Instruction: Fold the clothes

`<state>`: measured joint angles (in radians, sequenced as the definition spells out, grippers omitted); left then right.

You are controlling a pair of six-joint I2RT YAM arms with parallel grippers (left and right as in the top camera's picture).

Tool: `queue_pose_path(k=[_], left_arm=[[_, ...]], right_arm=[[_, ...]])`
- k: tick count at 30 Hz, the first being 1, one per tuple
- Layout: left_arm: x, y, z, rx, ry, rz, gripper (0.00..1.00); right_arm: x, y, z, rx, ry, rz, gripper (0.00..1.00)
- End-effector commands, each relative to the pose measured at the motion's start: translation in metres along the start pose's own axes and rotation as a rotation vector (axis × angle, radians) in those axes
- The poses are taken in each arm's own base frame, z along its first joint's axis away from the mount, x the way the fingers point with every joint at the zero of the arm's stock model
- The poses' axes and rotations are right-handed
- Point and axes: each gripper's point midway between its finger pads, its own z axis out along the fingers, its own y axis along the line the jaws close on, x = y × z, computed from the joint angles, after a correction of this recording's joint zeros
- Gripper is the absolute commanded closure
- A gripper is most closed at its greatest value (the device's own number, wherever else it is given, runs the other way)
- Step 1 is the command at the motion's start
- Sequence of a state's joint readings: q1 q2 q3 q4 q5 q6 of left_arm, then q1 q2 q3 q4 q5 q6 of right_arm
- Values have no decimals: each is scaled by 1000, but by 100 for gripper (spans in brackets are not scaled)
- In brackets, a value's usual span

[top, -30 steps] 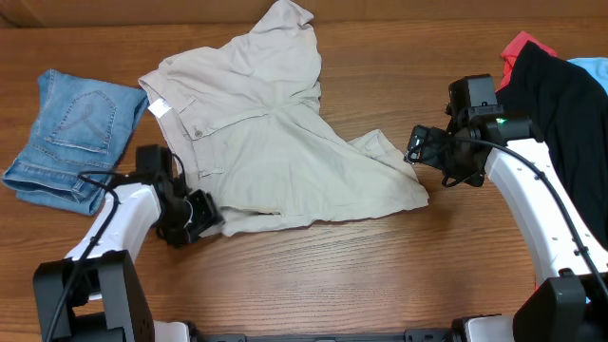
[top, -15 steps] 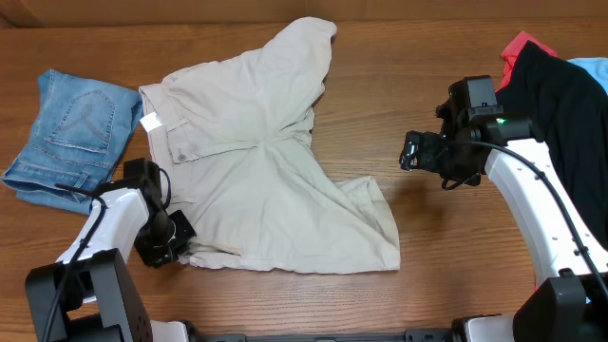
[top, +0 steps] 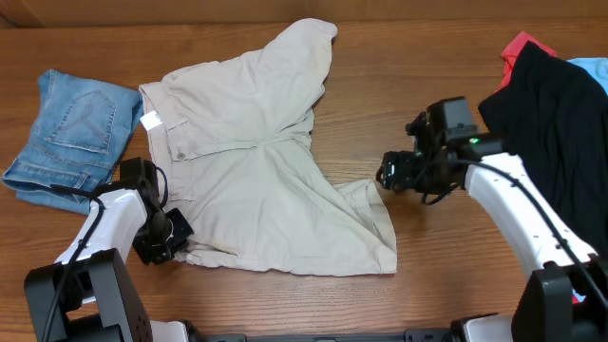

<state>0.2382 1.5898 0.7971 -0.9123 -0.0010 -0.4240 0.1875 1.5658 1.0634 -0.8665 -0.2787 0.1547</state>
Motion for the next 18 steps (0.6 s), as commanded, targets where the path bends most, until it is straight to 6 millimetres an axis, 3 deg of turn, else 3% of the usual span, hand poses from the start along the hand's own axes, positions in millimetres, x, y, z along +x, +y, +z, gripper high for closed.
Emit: queue_pose_path(k=[1,6,10,16,18], left_arm=[[-4,0,3,10,-14,-39,78],[-4,0,3,10,-12,-39,78],[-4,0,3,9,-11,-38,78],[-4,0,3,9,-11,-37,78],[-4,0,3,9,-12,-35,77]], right_arm=[[14,12,16,-22,25,-51,17],[25,28,35,-37,33,-126,18],[22,27,50,-5,32,-120,20],[23,22,74,-7,67,-107,39],[25,21,82,-11,85,-102,41]])
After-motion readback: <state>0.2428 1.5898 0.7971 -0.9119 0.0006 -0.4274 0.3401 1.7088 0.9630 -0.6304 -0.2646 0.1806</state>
